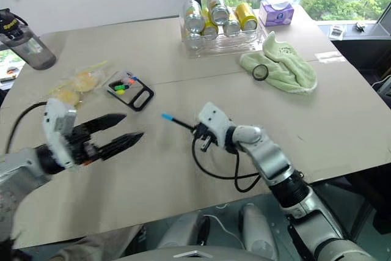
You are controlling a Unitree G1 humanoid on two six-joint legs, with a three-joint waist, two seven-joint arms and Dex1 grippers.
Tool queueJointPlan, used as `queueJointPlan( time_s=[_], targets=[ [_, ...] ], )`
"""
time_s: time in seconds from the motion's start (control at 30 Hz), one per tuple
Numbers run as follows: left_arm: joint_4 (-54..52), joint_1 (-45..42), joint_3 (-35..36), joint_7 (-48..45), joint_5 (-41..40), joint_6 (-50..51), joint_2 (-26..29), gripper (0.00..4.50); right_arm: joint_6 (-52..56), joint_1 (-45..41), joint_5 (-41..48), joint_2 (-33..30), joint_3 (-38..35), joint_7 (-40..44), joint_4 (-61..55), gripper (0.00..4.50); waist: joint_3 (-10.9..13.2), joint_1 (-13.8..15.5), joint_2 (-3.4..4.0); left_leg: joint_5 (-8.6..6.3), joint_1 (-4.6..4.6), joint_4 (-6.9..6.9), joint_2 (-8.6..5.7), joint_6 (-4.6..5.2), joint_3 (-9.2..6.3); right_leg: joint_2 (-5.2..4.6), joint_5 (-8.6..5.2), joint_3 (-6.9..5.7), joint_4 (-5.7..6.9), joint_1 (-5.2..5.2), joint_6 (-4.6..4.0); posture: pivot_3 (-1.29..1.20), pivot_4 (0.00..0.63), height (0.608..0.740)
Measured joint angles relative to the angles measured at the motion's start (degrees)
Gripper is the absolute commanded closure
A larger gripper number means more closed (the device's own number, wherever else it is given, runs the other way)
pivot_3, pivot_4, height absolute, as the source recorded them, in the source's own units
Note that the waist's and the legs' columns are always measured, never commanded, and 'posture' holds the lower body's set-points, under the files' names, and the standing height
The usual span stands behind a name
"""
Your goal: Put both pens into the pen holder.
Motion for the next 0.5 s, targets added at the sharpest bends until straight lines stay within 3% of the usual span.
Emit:
queueJointPlan(
  time_s=[0.17, 0.27, 0.5],
  targets=[
    [5.3, -5.1, -3.7, 15.8, -4.5, 0.5, -15.8, 0.00, 0.4, 3.3, 8.9, 1.6, -9.4, 0.0, -7.9, 4.48, 0.0, -0.4, -0.02, 0.01, 0.00, -0.06, 0.04, -0.01, 0.07, 0.06, 0.00, 0.12, 0.04, -0.08, -0.01, 0.00, 0.150, 0.739],
    [7.7, -8.2, -4.8, 20.1, -8.4, 0.3, -20.7, 0.00, 0.7, 4.4, 11.8, 0.8, -10.9, 0.0, -11.9, 4.48, 0.0, 0.0, -0.05, 0.01, 0.01, 0.01, 0.00, -0.01, 0.07, 0.03, 0.00, 0.10, 0.04, -0.02, 0.00, 0.00, 0.150, 0.739],
    [10.1, -13.2, -9.1, 22.1, -15.1, -0.2, -23.6, 0.00, 1.0, 6.6, 15.1, 0.1, -10.2, -0.2, -15.2, 4.48, 0.0, -0.1, -0.05, 0.01, 0.03, 0.03, 0.00, -0.01, 0.08, 0.05, 0.00, 0.12, 0.05, -0.01, -0.01, 0.00, 0.150, 0.739]
  ],
)
